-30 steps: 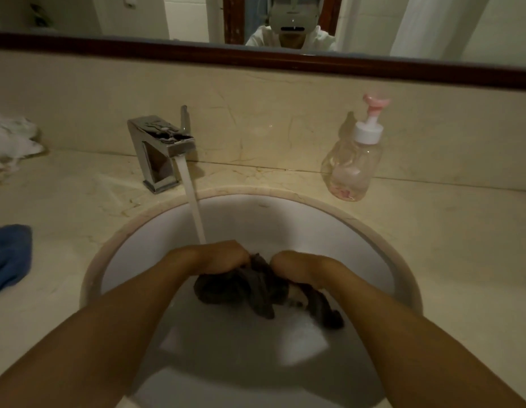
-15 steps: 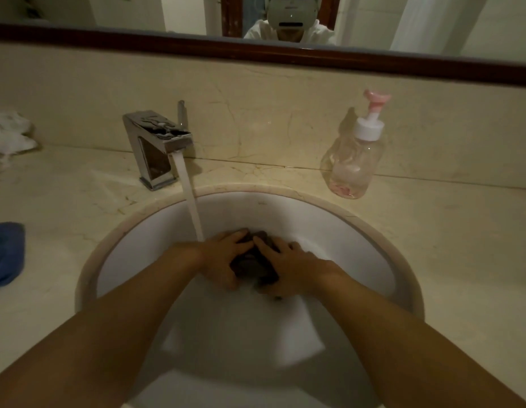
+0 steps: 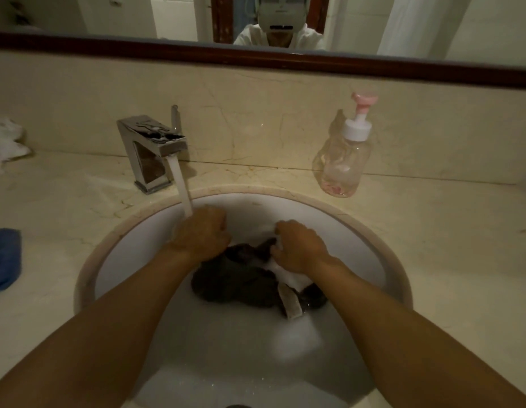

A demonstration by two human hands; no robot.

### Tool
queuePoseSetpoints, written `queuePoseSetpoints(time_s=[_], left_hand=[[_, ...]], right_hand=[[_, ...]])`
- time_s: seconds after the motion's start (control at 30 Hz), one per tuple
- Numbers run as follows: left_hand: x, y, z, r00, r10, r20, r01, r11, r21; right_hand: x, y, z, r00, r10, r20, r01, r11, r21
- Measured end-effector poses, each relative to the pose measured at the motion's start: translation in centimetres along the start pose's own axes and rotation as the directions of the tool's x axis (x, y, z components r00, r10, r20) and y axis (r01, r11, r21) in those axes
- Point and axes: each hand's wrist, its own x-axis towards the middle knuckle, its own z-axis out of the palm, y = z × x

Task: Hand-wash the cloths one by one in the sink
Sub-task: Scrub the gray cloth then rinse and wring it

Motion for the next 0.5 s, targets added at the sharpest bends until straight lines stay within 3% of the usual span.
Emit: queuePoseSetpoints(time_s=[0.03, 0.07, 0.13, 0.17, 0.2, 0.27, 0.33, 0.37, 0.43, 0.5], left_hand=[[0.2, 0.5, -0.1, 0.992, -0.002, 0.125, 0.005, 1.000, -0.023], [0.4, 1.2, 0.0, 0.948, -0.020, 0.318, 0.023, 1.000, -0.005], [0.4, 2.7, -0.1, 0.770, -0.101, 0.630, 0.032, 0.992, 0.120], [0.4, 2.8, -0.2, 0.723, -0.141, 0.676, -0.007, 0.977, 0.211], [0.3, 2.7, -0.2, 0.716, -0.163, 0.678, -0.062, 0.954, 0.294], [0.1, 2.4, 0.1, 0.778, -0.142, 0.613, -0.124, 0.920, 0.371], [-0.1, 1.8, 0.3, 0.859, -0.030, 0.511, -0.116, 0.961, 0.250], [-0.1, 1.7, 0.2, 0.879, -0.010, 0.476, -0.071, 0.986, 0.152], [-0.1, 2.3, -0.5, 0.883, -0.086, 0.462, 0.133, 0.989, -0.071], [-0.1, 2.8, -1.2, 0.850, -0.168, 0.499, 0.339, 0.900, -0.275]], right_hand=[[0.2, 0.1, -0.1, 0.993, -0.076, 0.089, 0.064, 0.990, 0.126], [0.3, -0.1, -0.1, 0.957, -0.118, 0.264, 0.066, 0.978, 0.198], [0.3, -0.2, 0.9, 0.818, -0.084, 0.569, 0.055, 0.996, 0.068], [0.3, -0.1, 1.3, 0.799, -0.041, 0.601, 0.087, 0.995, -0.048], [0.5, 0.1, 1.7, 0.823, -0.011, 0.568, 0.102, 0.986, -0.128], [0.5, 0.1, 1.7, 0.885, 0.010, 0.465, 0.070, 0.985, -0.155], [0.5, -0.3, 1.4, 0.917, 0.014, 0.398, 0.002, 0.999, -0.039], [0.5, -0.5, 1.1, 0.924, 0.040, 0.381, -0.080, 0.993, 0.089], [0.5, -0.6, 0.5, 0.899, 0.101, 0.426, -0.284, 0.875, 0.392], [0.6, -0.6, 0.1, 0.880, 0.119, 0.460, -0.366, 0.787, 0.497]])
